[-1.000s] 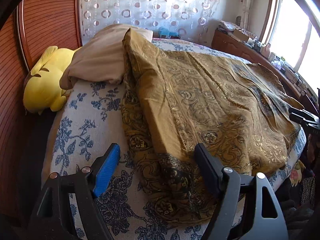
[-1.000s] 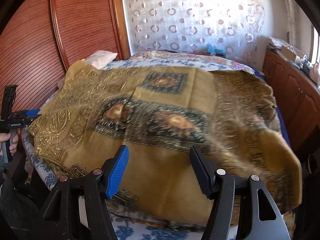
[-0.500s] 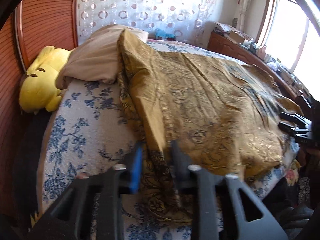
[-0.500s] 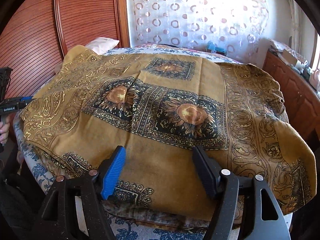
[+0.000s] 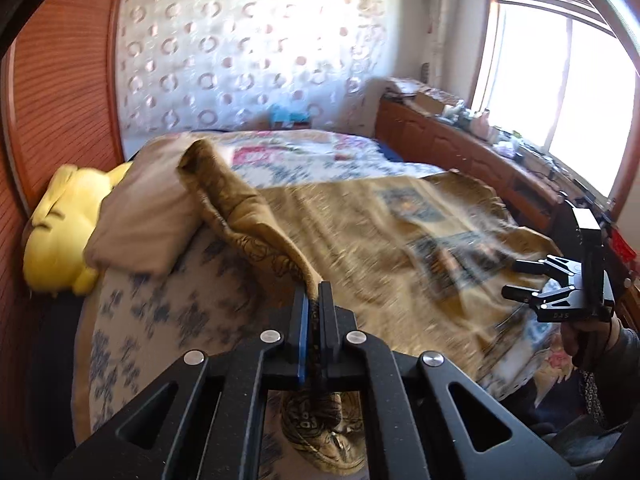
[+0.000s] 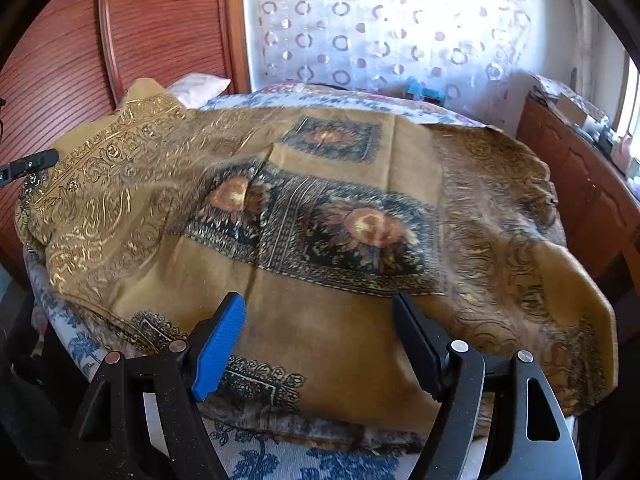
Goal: Fold small clothes
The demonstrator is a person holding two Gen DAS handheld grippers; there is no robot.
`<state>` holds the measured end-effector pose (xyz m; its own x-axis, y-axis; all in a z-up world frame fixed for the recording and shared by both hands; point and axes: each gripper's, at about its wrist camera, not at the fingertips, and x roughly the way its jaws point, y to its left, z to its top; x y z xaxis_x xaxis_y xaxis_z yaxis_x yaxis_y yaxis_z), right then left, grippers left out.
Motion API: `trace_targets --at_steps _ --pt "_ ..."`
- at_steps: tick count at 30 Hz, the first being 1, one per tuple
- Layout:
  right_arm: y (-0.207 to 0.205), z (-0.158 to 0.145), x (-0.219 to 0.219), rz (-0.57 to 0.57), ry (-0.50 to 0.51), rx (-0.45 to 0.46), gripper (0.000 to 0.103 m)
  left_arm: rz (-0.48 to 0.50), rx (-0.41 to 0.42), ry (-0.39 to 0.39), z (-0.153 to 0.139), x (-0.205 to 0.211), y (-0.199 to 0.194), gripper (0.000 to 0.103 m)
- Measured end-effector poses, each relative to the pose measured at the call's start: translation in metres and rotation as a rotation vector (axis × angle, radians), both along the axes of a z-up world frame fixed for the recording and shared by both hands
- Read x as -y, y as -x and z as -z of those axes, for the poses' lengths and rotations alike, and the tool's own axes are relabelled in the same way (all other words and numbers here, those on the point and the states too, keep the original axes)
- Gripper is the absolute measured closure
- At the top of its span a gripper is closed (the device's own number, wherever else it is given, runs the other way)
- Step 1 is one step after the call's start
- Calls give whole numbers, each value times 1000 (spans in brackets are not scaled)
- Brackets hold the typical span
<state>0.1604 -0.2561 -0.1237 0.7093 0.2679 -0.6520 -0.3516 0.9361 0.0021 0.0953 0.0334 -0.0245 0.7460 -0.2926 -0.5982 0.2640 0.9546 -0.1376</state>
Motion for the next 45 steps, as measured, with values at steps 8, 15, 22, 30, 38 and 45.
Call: trace_targets --at_steps 8,15,22,30,38,45 --pt "31 -36 23 39 -28 89 25 112 7 6 -15 49 -25 99" --pt "52 -56 51 74 -54 148 25 225 -1 15 -27 108 -57 99" --pt "46 -47 89 125 -77 122 25 368 -41 12 -26 190 -98 99" --pt "45 -41 137 197 -107 90 25 489 -72 15 -37 284 -133 99" --pt "37 -48 176 273 -135 51 25 570 -133 50 -48 335 -155 99" --pt "23 -64 176 262 -132 39 25 573 -98 -10 -45 309 -162 56"
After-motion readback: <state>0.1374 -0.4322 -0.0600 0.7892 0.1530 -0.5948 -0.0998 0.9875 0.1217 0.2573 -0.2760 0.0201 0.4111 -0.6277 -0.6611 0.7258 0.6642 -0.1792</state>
